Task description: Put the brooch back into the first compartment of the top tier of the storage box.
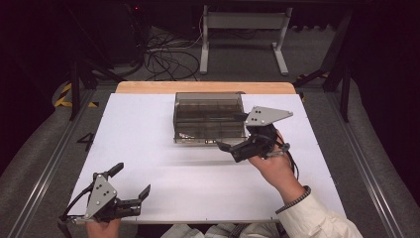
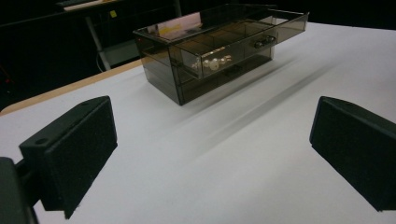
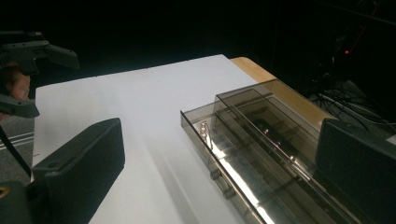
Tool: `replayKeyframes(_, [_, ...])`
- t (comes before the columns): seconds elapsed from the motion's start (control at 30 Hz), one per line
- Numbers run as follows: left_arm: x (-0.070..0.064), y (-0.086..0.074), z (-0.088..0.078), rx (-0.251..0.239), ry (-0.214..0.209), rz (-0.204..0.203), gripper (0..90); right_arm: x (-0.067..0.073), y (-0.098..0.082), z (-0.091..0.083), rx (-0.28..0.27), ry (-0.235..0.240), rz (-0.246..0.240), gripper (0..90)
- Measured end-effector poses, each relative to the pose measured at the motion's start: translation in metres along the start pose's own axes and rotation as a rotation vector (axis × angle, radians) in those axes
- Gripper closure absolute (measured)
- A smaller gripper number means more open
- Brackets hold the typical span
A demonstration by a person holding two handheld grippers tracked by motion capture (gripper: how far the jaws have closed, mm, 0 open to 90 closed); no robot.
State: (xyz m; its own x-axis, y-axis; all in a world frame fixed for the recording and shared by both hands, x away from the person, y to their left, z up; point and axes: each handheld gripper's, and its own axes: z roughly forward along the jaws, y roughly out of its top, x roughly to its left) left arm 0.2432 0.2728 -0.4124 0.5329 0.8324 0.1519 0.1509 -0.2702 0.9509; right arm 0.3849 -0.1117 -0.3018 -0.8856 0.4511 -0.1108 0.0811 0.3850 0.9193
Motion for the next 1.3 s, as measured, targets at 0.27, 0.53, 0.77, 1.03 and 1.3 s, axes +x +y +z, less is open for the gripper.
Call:
replayKeyframes(0.27, [0.0,0.0,0.0,0.001,0.0,0.002,1.4,-0.003,-0.031,-0.025,-0.026,-0.027,0.057,1.7])
replayKeyframes(0.53, [-0.001,0.0,0.0,0.004,0.0,0.002,1.4,-0.005,-0.069,-0.047,-0.007,-0.082,0.085,1.4])
replayKeyframes(0.77, [-0.002,0.001,0.001,0.0,0.001,0.008,1.4,-0.001,-0.098,-0.063,-0.023,-0.107,0.104,0.8])
replayKeyframes(1.03, [-0.002,0.001,0.001,0.001,-0.002,0.009,1.4,0.002,-0.134,-0.072,-0.01,-0.112,0.157,0.8])
replayKeyframes(1.3, [-0.002,0.0,0.001,0.004,-0.007,0.017,1.4,0.004,-0.169,-0.078,-0.005,-0.111,0.203,0.8])
